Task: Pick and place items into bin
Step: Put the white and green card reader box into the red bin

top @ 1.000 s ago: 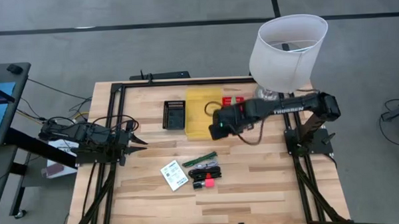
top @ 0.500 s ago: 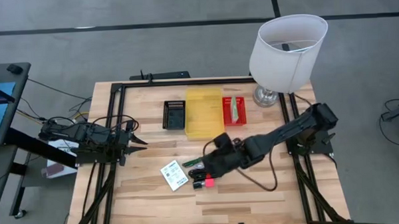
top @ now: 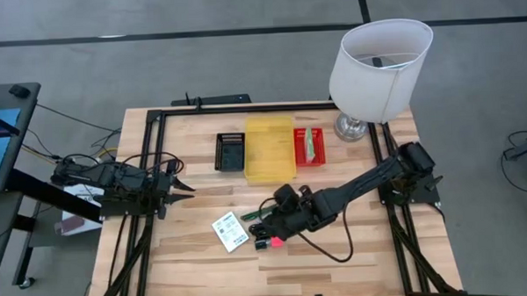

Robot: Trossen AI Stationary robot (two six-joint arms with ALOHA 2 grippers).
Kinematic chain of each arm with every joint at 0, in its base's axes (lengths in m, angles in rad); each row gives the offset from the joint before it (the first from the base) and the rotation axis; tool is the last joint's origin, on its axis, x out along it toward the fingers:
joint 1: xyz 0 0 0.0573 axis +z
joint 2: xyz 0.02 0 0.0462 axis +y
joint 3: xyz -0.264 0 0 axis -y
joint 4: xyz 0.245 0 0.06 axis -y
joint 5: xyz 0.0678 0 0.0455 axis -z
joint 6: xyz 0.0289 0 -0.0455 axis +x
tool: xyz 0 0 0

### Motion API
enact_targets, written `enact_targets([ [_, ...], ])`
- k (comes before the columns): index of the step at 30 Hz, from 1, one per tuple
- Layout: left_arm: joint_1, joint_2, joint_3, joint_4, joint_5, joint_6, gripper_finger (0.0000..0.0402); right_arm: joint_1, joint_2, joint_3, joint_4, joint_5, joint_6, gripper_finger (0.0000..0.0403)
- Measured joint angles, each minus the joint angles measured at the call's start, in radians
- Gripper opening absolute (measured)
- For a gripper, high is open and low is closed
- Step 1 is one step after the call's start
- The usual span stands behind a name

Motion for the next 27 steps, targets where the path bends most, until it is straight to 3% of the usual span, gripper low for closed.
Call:
enact_targets([
  [10, 0.000, 0.000, 0.000, 0.005, -0.014, 0.000, 0.0073, 0.075, 0.000, 0.000, -0.002, 0.172, -0.011, 0.0120],
  [17, 0.000, 0.000, 0.000, 0.030, -0.159, 0.012, 0.0073, 0.118, 0.000, 0.000, -0.003, 0.316, -0.098, 0.0120],
  [23, 0.000, 0.000, 0.000, 0.017, -0.338, 0.027, 0.0073, 0.142, 0.000, 0.000, -0.045, 0.372, -0.132, 0.0120],
  [27, 0.000, 0.000, 0.000, 0.054, -0.350, 0.057, 0.0073, 0.146, 0.000, 0.000, -0.146, 0.372, -0.149, 0.0120],
])
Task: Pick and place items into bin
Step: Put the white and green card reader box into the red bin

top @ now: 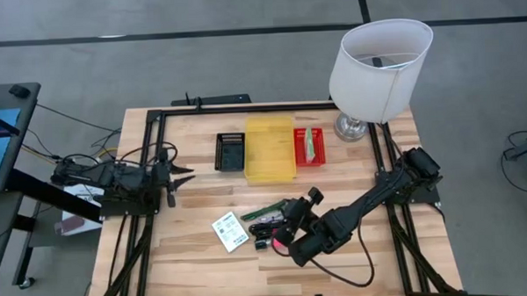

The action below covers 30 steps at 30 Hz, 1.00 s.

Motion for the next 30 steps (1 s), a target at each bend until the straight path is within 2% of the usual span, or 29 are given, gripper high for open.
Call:
enact_targets([
  [5, 0.000, 0.000, 0.000, 0.089, 0.114, -0.268, 0.0073, -0.011, 0.000, 0.000, -0.171, 0.004, -0.078, 0.0120],
  [9, 0.000, 0.000, 0.000, 0.202, 0.113, -0.296, 0.0073, -0.035, 0.000, 0.000, -0.281, 0.029, -0.157, 0.0120],
  [14, 0.000, 0.000, 0.000, 0.304, 0.103, -0.272, 0.0073, -0.078, 0.000, 0.000, -0.297, 0.015, -0.258, 0.0120],
  [16, 0.000, 0.001, 0.000, 0.304, 0.105, -0.285, 0.0073, -0.093, 0.000, 0.000, -0.296, 0.014, -0.262, 0.0120],
  [19, 0.000, 0.006, 0.000, 0.293, 0.167, -0.277, 0.0073, -0.110, 0.000, 0.000, -0.296, 0.014, -0.265, 0.0120],
  [24, 0.000, 0.114, 0.000, 0.322, 0.223, -0.308, 0.0073, -0.136, 0.000, 0.000, -0.300, 0.011, -0.330, 0.0120],
  [30, 0.000, 0.351, 0.000, 0.480, 0.223, -0.263, 0.0092, -0.171, 0.000, 0.000, -0.315, 0.012, -0.444, 0.0120],
])
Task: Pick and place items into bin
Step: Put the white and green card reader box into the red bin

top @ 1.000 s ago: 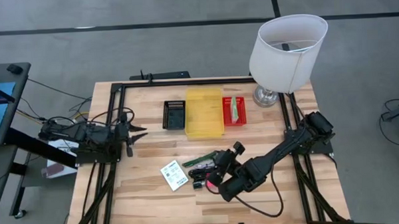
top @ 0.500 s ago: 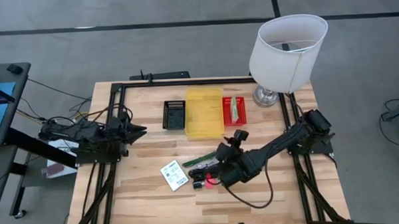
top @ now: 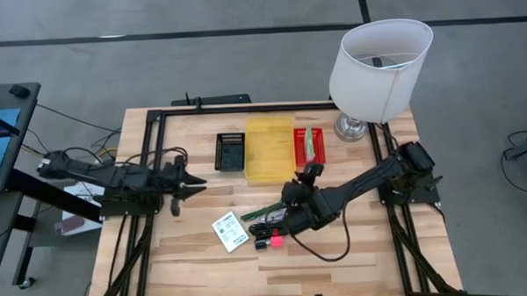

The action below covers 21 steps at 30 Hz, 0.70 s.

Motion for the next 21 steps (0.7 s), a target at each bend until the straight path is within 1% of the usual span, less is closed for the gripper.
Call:
enact_targets([
  [2, 0.000, 0.072, 0.010, 0.031, 0.000, 0.026, 0.0108, -0.012, 0.000, 0.000, -0.030, 0.001, -0.009, 0.0120],
  [6, 0.000, 0.204, 0.075, 0.017, 0.001, 0.055, 0.0146, -0.031, 0.000, 0.000, -0.097, 0.000, 0.029, 0.0120],
  [9, -0.002, 0.292, 0.134, -0.071, 0.039, 0.035, 0.0170, -0.035, 0.000, 0.000, -0.128, -0.004, 0.072, 0.0120],
  [12, -0.002, 0.373, 0.210, -0.191, 0.057, -0.036, 0.0185, -0.032, 0.000, 0.000, -0.128, -0.051, 0.077, 0.0120],
  [17, -0.002, 0.494, 0.334, -0.414, 0.106, -0.168, 0.0192, -0.016, 0.000, 0.000, -0.134, -0.133, 0.078, 0.0120],
  [21, -0.002, 0.573, 0.385, -0.498, 0.143, -0.252, 0.0192, 0.004, 0.000, 0.000, -0.134, -0.158, 0.078, 0.0120],
])
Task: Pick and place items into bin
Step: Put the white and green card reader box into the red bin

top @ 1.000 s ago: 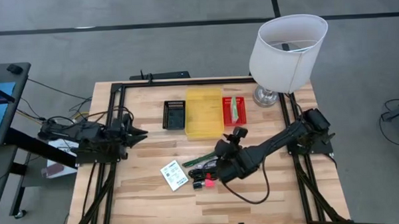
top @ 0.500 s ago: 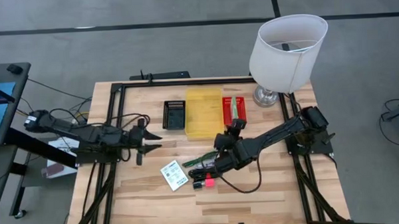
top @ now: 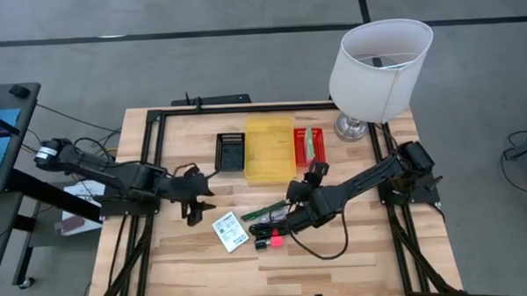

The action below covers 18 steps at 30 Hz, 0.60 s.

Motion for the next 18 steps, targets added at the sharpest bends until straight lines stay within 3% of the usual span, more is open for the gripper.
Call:
enact_targets([
  [9, -0.001, 0.125, 0.023, -0.010, 0.070, -0.146, 0.0192, 0.038, 0.000, 0.000, -0.024, 0.001, -0.008, 0.0120],
  [18, -0.076, 0.152, 0.069, 0.059, 0.003, -0.262, 0.0192, 0.040, 0.000, 0.000, -0.141, 0.004, 0.001, 0.0120],
])
